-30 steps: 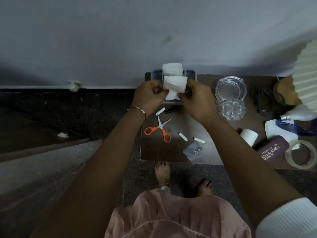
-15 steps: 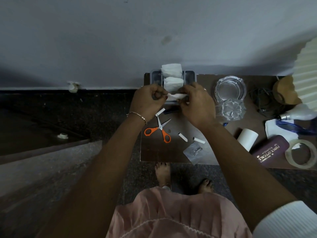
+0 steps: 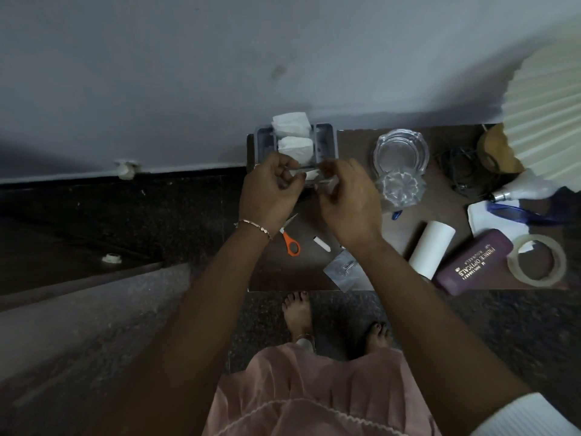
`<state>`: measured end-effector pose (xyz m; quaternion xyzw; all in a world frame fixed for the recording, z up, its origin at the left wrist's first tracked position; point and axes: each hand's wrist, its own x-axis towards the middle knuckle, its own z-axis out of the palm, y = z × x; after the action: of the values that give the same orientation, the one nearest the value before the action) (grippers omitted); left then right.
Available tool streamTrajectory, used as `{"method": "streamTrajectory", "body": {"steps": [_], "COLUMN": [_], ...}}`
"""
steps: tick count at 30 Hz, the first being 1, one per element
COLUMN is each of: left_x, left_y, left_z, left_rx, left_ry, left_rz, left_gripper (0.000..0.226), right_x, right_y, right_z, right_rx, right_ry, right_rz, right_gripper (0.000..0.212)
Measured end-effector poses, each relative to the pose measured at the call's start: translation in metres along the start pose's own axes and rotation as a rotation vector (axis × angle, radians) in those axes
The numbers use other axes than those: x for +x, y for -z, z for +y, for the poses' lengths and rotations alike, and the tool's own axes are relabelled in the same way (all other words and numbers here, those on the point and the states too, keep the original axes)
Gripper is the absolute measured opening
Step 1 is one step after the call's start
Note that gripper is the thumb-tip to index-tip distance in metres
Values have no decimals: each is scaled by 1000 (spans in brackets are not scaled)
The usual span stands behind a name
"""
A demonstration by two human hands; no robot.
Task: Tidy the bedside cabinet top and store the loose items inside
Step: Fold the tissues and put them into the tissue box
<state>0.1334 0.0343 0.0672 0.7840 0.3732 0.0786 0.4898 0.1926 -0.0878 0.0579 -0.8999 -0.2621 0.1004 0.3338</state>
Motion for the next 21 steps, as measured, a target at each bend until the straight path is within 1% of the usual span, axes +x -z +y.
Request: {"method": "streamTrajectory", "body": {"steps": [2,5,9,12,15,18,20,21], "left_x": [-12,-36,-77,-108,-135,-154,-162,-164], "left_y": [-12,-33,-70,-110,-158,-206,-235,-247], "left_z": [12,34,65,86,104,112,114,113], "left_rx": [-40,-65,-82,-127,-161,-181,-196,-161], "left_ry": [-3,-44,-101,-115,-71,-14,29,46], "left_rz": [35,88,145,99,45,-49,-100,-119], "left_gripper": [9,16,25,18,19,13,28,37], "right_x": [-12,-33,-69,-95,-115,-131,-139,-142], "right_y": [9,27,65,97,132,165,181,187], "right_z": [4,16,45,76,113,150,176,189], "right_rx": [44,116,137,160,195,162,131,110], "right_ry": [-1,-34,-94,-146,-181,-225,-242,-254], "right_rz": [33,71,100,116,117,115,111,106], "right_gripper": [29,26,18,15,15,13,12,12]}}
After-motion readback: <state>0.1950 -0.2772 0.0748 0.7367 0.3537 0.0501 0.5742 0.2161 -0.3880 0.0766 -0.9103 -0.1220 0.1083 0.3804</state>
